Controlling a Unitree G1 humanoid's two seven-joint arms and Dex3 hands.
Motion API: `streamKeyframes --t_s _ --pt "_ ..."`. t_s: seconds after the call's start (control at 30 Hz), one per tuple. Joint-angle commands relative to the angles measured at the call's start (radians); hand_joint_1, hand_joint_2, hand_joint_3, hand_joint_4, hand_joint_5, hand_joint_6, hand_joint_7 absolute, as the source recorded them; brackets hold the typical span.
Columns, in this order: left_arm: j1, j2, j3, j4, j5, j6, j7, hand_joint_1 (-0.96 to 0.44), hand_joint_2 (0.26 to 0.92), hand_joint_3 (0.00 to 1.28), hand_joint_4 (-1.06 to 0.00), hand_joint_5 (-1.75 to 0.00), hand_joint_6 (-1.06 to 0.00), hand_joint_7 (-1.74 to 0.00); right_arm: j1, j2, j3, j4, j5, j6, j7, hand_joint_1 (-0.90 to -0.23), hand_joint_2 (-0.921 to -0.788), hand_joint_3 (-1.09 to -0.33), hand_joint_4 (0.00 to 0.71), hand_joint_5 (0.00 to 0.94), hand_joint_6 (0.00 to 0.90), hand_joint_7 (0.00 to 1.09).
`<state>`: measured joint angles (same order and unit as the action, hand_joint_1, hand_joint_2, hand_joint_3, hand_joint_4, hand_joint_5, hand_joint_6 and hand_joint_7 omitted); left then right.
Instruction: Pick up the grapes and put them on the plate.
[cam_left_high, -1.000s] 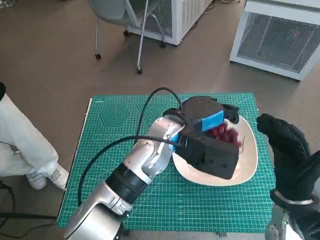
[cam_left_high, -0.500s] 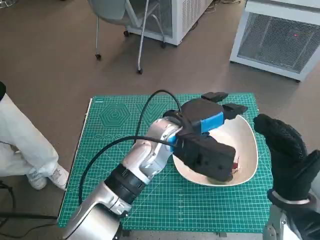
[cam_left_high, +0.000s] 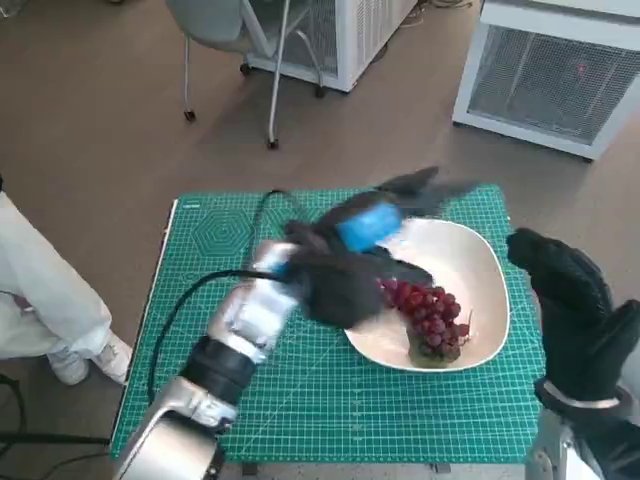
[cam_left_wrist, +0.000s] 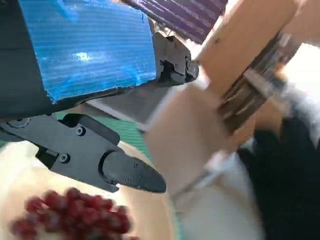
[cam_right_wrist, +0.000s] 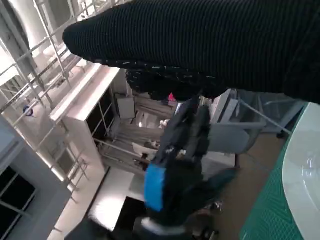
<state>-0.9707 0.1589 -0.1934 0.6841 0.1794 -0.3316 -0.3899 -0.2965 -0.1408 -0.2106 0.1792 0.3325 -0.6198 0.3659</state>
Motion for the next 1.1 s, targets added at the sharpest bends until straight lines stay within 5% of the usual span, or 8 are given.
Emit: streamKeyframes --t_s 0.03,0.53,1.1 --pt "0.084 0.021 0.102 -0.035 -0.138 -0.042 -0.04 -0.51 0.92 0.12 -0.03 -0.01 -0.26 -0.02 0.003 0.0 0.003 0.019 -0.002 0.005 0.002 -0.476 -0.921 -0.556 0.475 0.0 0.172 0.61" --pt "0.328 -0.013 0.306 -0.108 -0.399 -0.198 -0.037 -0.45 0.921 0.23 -0.11 -0.03 -0.24 0.0 -0.009 0.003 0.017 0.016 -0.008 0.013 -0.002 -0.492 -0.921 -0.55 0.477 0.001 0.174 0.61" --pt "0.5 0.042 0.355 -0.285 -0.565 -0.063 -0.2 -0.48 0.921 0.28 -0.12 -0.01 -0.21 0.0 -0.012 0.002 0.024 0.016 0.001 0.03 0.005 -0.487 -0.921 -0.55 0.478 0.002 0.176 0.61"
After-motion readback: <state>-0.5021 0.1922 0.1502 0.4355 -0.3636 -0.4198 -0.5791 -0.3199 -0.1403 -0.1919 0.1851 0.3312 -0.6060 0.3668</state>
